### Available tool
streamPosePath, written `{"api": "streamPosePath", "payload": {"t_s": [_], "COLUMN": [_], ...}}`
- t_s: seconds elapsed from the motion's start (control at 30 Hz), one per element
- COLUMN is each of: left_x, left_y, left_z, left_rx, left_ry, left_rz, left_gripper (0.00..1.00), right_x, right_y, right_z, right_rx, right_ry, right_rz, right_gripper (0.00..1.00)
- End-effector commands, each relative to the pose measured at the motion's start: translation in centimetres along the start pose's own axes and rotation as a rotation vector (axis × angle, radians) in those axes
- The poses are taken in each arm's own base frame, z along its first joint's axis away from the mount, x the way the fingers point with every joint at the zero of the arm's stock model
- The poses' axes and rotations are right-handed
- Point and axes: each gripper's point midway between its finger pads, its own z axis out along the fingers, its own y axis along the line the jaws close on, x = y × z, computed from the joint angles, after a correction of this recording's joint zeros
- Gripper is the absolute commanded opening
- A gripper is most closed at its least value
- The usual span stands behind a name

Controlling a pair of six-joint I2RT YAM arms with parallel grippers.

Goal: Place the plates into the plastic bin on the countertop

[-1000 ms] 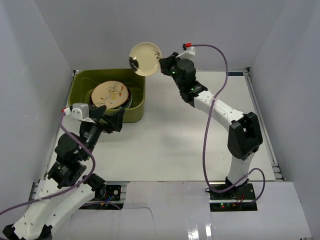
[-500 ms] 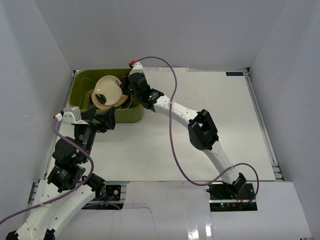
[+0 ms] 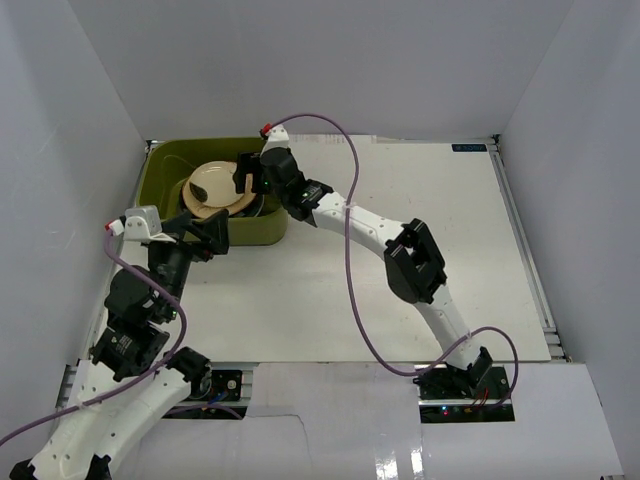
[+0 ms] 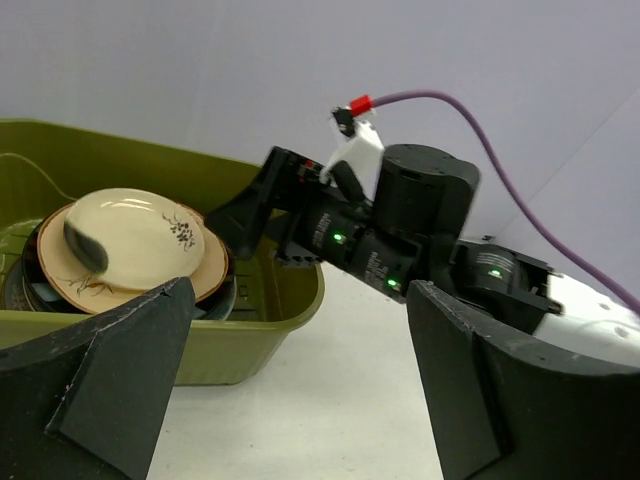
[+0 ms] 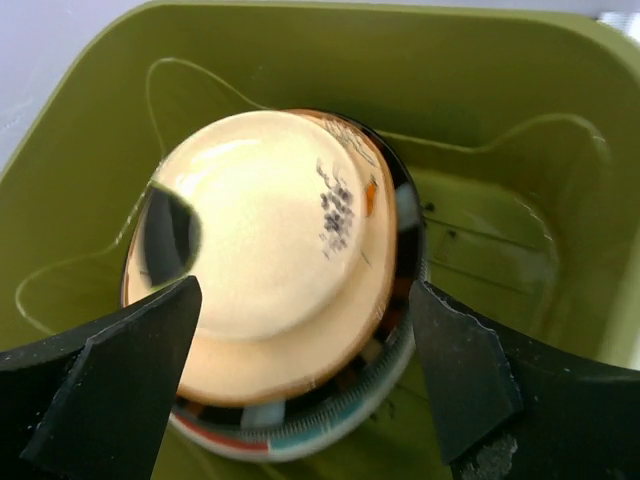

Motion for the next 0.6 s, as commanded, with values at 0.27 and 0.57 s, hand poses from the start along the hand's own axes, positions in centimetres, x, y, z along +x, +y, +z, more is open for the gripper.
{"api": "streamPosePath", "payload": {"t_s": [0.27,0.57], "left_x": [-1.2,0.5], "left_y": [-1.2,-1.8], "left_z": [-1.6,-2.7], "left_rx": [0.042,0.079], "left_ry": [0.09,0.181], "left_rz": [-0.026,-0.071], "left_gripper": [0.98,0.98], "right_x": [-9.0,-3.7], "right_y": [-2.2,-11.0], "right_z": [-21.3,-37.0], "right_rx": [-0.052,0.085], "right_ry": [-0.238,-0.196], "right_rz": [-0.052,-0.074], "right_gripper": [0.9,0.9]}}
